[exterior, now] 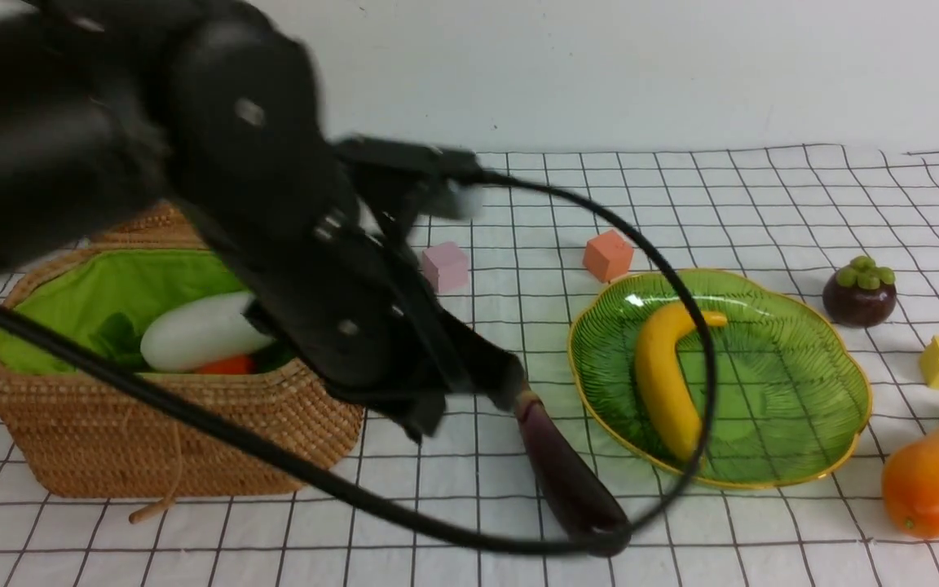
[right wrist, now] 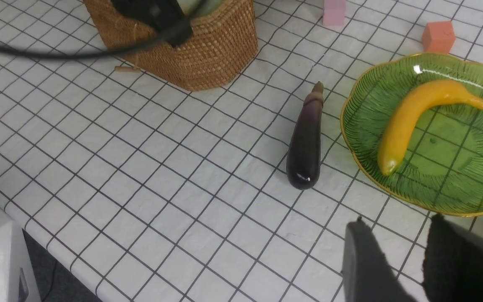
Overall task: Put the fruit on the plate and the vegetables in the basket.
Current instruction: Use the left arm to grab an eggplant and put it into the left basket, then use the right arm to grab a mango and put it into the right plate
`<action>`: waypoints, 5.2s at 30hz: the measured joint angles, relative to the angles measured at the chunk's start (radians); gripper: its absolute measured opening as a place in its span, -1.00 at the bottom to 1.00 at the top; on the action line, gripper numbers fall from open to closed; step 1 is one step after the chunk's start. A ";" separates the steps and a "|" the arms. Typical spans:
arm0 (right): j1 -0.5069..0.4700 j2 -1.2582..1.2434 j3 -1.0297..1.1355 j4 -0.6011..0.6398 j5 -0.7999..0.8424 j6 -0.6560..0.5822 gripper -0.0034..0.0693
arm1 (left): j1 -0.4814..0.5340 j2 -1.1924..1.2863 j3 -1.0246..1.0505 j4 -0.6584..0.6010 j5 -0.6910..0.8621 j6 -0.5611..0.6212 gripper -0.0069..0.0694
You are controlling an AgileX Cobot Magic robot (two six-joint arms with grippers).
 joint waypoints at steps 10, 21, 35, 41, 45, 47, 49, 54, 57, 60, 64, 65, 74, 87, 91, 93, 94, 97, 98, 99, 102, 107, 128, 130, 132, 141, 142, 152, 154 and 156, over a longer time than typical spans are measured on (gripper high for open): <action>0.000 0.000 0.000 0.000 0.037 -0.013 -0.25 | -0.092 0.332 -0.142 -0.025 -0.140 -0.236 0.61; 0.000 0.000 0.000 0.000 0.038 -0.052 -0.25 | -0.092 0.513 -0.222 0.008 -0.186 -0.413 0.86; 0.000 0.000 0.000 0.019 0.050 -0.058 -0.25 | -0.092 0.550 -0.229 0.202 -0.008 -0.416 0.25; 0.000 0.000 0.000 0.030 0.050 -0.058 -0.25 | -0.092 0.404 -0.229 0.248 0.082 -0.323 0.25; 0.000 0.000 0.000 0.030 0.049 -0.059 -0.25 | -0.092 0.264 -0.229 0.274 0.110 -0.116 0.25; 0.000 0.000 0.000 0.030 0.049 -0.060 -0.25 | -0.087 0.156 -0.230 0.328 0.149 0.146 0.25; 0.000 0.000 0.000 0.030 0.049 -0.060 -0.25 | -0.064 0.099 -0.230 0.352 0.160 0.306 0.25; 0.000 0.000 0.000 0.030 0.051 -0.060 -0.25 | 0.129 0.004 -0.230 0.326 0.176 0.608 0.25; 0.000 0.000 0.000 0.032 0.056 -0.063 -0.25 | 0.266 -0.005 -0.224 0.277 0.178 0.741 0.25; 0.000 0.000 0.000 0.033 0.062 -0.063 -0.25 | 0.407 0.002 -0.188 0.226 0.178 0.897 0.25; 0.000 0.000 0.006 0.034 0.060 -0.064 -0.25 | 0.506 0.032 -0.121 0.189 0.178 1.035 0.25; 0.000 0.000 0.014 0.034 0.053 -0.064 -0.25 | 0.519 0.039 -0.107 0.189 0.172 1.047 0.25; 0.000 0.001 0.135 0.034 -0.045 -0.064 -0.25 | 0.554 0.087 -0.080 0.224 0.059 0.976 0.52; 0.000 0.273 0.098 -0.112 -0.109 0.035 -0.25 | 0.388 -0.129 -0.080 0.111 0.019 0.430 -0.05; -0.021 0.456 0.046 -0.211 -0.097 0.084 -0.25 | 0.192 -0.267 -0.051 0.092 0.052 0.314 -0.85; -0.073 0.523 0.021 -0.228 -0.097 0.099 -0.25 | 0.121 -0.337 0.010 0.087 0.045 0.278 -0.85; -0.081 0.530 0.019 -0.228 -0.097 0.100 -0.25 | 0.114 -0.344 0.018 0.087 0.040 0.269 -0.85; -0.282 0.646 -0.003 -0.196 -0.092 0.112 -0.25 | -0.002 -0.494 0.211 0.087 -0.039 0.192 -0.85; -0.337 0.661 -0.003 -0.176 -0.088 0.113 -0.25 | -0.019 -0.530 0.257 0.087 -0.071 0.175 -0.85; -0.393 0.682 -0.003 -0.154 -0.081 0.113 -0.25 | -0.033 -0.567 0.303 0.087 -0.093 0.166 -0.85; -0.605 0.731 -0.003 -0.051 -0.081 0.119 -0.25 | -0.064 -0.705 0.469 0.086 -0.221 0.141 -0.85; -0.813 0.790 0.023 0.091 -0.148 0.132 -0.15 | -0.071 -0.867 0.650 0.089 -0.397 0.141 -0.85; -0.892 1.207 0.048 0.184 -0.419 0.217 0.68 | -0.071 -0.943 0.740 0.118 -0.485 0.187 -0.85; -0.892 1.212 0.042 0.185 -0.403 0.190 0.65 | -0.071 -0.943 0.740 0.118 -0.485 0.187 -0.85; -0.892 1.213 0.040 0.184 -0.387 0.170 0.65 | -0.071 -0.943 0.740 0.118 -0.485 0.187 -0.85; -0.809 1.030 0.039 0.168 -0.233 0.123 0.65 | -0.071 -0.943 0.740 0.118 -0.481 0.187 -0.85; -0.801 1.015 0.039 0.169 -0.246 0.122 0.65 | -0.071 -0.943 0.740 0.118 -0.481 0.187 -0.85; -0.541 1.113 -0.034 0.195 -0.630 -0.075 0.66 | -0.071 -0.943 0.740 0.118 -0.482 0.187 -0.85; -0.543 1.145 -0.055 0.194 -0.623 -0.075 0.76 | -0.071 -0.943 0.740 0.118 -0.475 0.187 -0.85; -0.543 1.161 -0.082 0.191 -0.599 -0.077 0.92 | -0.071 -0.943 0.740 0.118 -0.472 0.187 -0.85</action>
